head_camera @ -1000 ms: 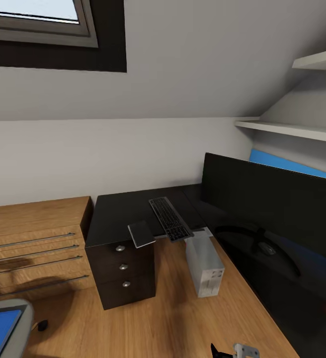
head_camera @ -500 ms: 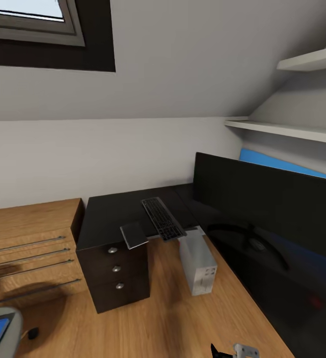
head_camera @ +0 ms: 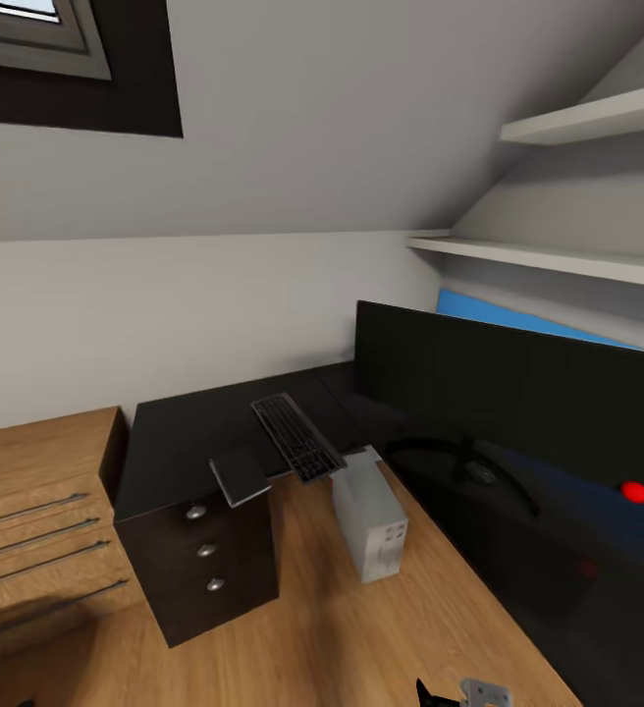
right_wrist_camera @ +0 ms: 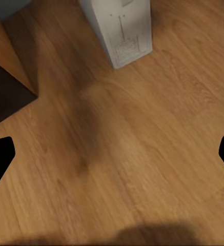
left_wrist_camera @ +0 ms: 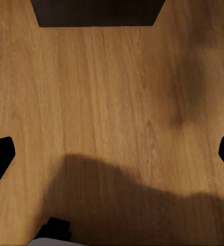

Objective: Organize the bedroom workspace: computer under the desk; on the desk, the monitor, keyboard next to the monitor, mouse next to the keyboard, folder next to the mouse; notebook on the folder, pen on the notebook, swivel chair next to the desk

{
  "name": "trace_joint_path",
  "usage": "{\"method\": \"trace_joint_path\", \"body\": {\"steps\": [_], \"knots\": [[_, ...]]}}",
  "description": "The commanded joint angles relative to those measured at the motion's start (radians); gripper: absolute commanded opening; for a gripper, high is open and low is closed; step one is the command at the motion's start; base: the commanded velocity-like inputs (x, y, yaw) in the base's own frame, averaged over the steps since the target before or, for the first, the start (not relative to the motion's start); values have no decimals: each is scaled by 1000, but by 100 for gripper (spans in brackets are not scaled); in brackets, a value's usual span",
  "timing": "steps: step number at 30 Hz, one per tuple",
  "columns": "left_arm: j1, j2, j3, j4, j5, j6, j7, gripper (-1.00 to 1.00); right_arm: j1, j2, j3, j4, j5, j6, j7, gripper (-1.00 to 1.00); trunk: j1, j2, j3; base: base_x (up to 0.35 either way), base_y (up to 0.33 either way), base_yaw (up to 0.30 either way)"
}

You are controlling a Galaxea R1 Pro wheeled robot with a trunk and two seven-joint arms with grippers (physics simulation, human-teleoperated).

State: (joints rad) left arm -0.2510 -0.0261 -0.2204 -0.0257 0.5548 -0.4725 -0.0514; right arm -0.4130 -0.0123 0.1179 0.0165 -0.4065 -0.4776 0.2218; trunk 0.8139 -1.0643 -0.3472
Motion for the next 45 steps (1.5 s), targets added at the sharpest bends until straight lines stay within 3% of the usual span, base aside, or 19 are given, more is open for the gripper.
{"method": "trace_joint_path", "body": {"steps": [1,14,32,45], "knots": [[-1,0,-5,1,11,-3,-5,100,-1,0,8,2,-11,-3,5,100,0,-1,-1,132,242,-258],[-1,0,-5,1,11,-3,-5,100,-1,0,8,2,-9,-3,5,100,0,-1,-1,62,88,-209],[-1,0,-5,1,11,-3,-5,100,-1,-1,9,2,-6,-4,5,100,0,-1,-1,3,11,-67],[-1,0,-5,1,11,-3,-5,100,-1,-2,9,2,-6,-4,4,100,0,-1,-1,132,205,-24]]}}
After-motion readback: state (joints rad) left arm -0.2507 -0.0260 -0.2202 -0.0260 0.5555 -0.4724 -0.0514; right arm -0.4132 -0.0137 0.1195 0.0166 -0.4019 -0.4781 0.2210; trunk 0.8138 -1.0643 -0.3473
